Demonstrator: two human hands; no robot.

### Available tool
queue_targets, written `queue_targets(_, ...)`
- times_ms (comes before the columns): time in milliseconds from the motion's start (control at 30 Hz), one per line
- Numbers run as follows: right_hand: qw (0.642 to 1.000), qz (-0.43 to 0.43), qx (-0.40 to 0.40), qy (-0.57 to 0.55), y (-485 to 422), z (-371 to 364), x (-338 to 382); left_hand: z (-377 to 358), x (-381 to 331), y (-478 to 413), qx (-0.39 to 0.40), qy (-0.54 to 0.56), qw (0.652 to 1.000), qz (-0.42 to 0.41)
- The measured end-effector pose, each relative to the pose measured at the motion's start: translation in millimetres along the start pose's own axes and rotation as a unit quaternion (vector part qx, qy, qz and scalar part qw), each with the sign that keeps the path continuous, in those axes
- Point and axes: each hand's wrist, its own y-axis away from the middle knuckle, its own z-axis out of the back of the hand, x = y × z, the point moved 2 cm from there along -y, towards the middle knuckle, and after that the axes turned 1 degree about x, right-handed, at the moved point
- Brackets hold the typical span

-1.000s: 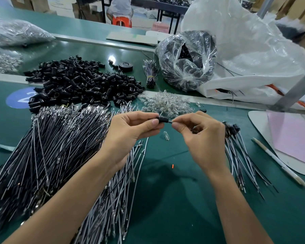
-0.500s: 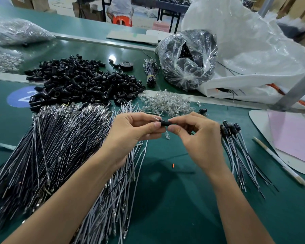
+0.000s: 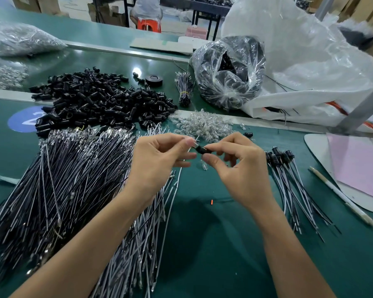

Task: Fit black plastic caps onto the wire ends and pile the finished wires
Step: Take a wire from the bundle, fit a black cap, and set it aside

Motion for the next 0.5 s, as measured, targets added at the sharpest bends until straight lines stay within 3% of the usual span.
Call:
queue_targets(167, 0.996, -0.044, -0.060, 0.044, -4, 13, -13, 23, -8, -8, -0.151, 0.082, 0.985, 0.008)
queue_targets(267, 0.995, -0.074, -0.059, -0.008, -5, 18, -16, 28, -9, -9, -0.171, 0.083, 0.982, 0.009)
queue_targets(367, 0.969, -0.142, -0.065, -0.193, -7, 24, -16, 27, -8, -9, -0.135, 0.074, 0.988, 0.029)
queue_targets(433, 0.919, -0.159, -0.075, -0.352, -8, 30, -15, 27, -7, -10, -0.070, 0.066, 0.993, 0.068)
queue_targets(500, 0.847, -0.162, -0.071, -0.501, -9, 33, -14, 25, -5, -11, 0.036, 0.023, 0.993, 0.113)
